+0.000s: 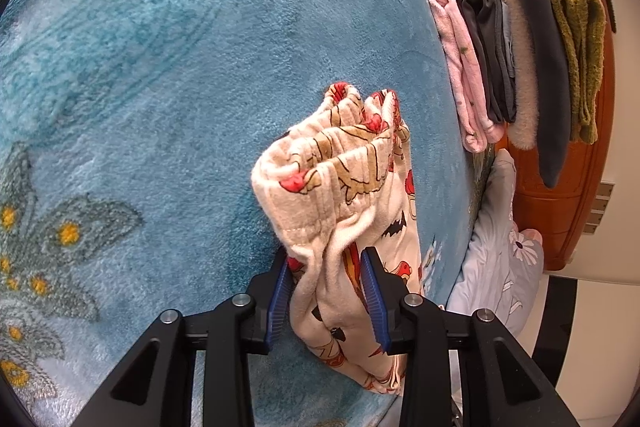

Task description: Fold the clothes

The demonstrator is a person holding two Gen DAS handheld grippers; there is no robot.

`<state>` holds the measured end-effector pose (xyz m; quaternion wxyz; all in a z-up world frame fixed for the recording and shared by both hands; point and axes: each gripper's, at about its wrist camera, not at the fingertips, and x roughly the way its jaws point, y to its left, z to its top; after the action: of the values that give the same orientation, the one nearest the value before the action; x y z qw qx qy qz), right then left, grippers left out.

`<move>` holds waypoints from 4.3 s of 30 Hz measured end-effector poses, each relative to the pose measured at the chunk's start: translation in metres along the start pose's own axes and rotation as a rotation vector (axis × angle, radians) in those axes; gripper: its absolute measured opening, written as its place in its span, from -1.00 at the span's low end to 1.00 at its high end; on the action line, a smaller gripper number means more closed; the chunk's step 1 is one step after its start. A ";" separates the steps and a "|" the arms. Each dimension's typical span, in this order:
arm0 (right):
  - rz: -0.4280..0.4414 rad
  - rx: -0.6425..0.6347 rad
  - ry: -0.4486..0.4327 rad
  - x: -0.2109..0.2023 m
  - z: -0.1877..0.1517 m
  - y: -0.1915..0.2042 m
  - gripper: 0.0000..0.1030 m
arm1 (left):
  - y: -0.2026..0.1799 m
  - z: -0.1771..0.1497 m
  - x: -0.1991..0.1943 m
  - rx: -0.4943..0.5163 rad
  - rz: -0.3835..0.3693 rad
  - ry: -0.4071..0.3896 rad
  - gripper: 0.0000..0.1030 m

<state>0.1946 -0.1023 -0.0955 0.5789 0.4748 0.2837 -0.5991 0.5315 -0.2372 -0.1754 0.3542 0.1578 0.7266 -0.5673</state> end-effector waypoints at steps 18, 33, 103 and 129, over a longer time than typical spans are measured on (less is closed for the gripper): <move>-0.053 0.163 0.014 -0.003 0.003 -0.035 -0.28 | -0.044 -0.017 -0.018 0.198 0.009 -0.135 -0.81; -0.088 0.593 -0.045 -0.055 -0.045 -0.146 -0.28 | -0.215 -0.171 0.092 0.880 -0.117 0.241 -0.82; 0.147 0.970 -0.119 -0.042 -0.077 -0.192 -0.50 | -0.126 -0.121 0.101 0.666 0.087 0.353 0.20; -0.104 0.403 -0.001 -0.030 -0.045 -0.112 -0.16 | -0.153 -0.148 0.103 0.804 -0.032 0.365 0.20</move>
<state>0.0941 -0.0303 -0.1091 0.4409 0.5654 0.1819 -0.6729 0.3137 -0.1631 -0.1220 0.1216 0.3694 0.5013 -0.7730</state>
